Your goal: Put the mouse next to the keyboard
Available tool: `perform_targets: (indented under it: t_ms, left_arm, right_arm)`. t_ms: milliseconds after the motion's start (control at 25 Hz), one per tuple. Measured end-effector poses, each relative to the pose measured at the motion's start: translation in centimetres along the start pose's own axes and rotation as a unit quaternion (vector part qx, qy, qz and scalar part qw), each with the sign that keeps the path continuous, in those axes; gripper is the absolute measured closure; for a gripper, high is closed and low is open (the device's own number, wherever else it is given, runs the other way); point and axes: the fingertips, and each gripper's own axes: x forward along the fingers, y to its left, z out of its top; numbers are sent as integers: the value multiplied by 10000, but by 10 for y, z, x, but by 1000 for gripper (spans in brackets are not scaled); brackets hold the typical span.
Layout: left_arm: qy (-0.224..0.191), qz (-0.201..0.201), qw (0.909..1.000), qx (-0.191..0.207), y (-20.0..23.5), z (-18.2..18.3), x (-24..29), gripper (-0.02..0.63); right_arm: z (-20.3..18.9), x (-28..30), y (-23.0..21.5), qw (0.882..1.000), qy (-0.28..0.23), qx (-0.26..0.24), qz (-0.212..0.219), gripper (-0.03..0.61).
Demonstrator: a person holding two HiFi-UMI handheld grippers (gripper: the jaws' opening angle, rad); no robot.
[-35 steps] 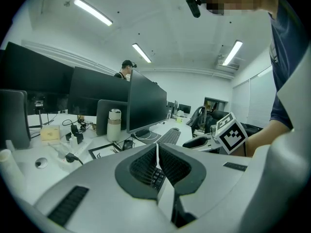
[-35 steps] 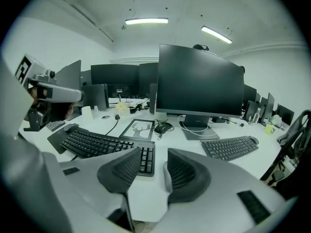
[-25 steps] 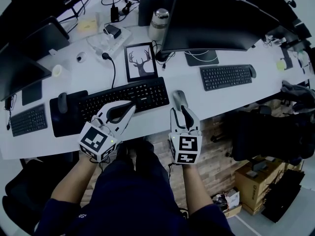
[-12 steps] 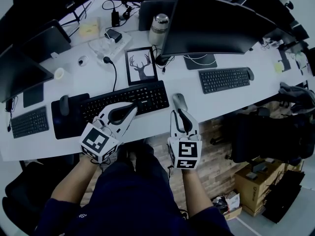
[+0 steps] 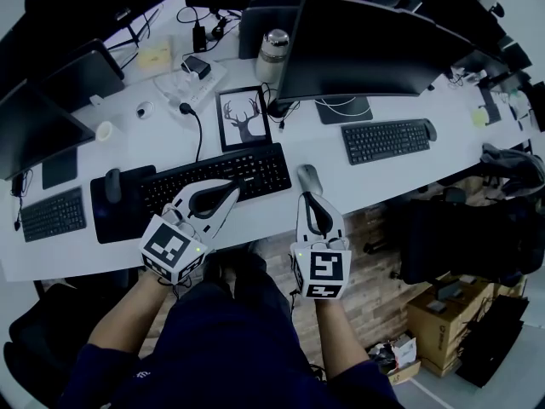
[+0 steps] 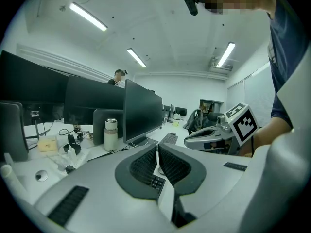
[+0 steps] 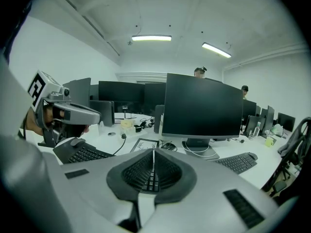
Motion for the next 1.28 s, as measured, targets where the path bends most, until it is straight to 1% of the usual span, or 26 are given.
perform_targets:
  t_ms: [320,600,880,1280]
  left_arm:
    - [-14,-35,10000,65,-5,4,0,575]
    - [-3,-36,10000,93,-10,6,-1,575]
    - [4,-37,10000,89,-12,5,0,575]
    - [29,-7,10000,71,-11,3,2,575]
  right_arm:
    - [8,-8,-2,9998,-187,71,-12,574]
    - [13,-15,1,9990,-345,250,137,575]
    - [10,-15,4,9978,-354,445,353,577]
    - [6,-11,3,9969,-310,560,450,577]
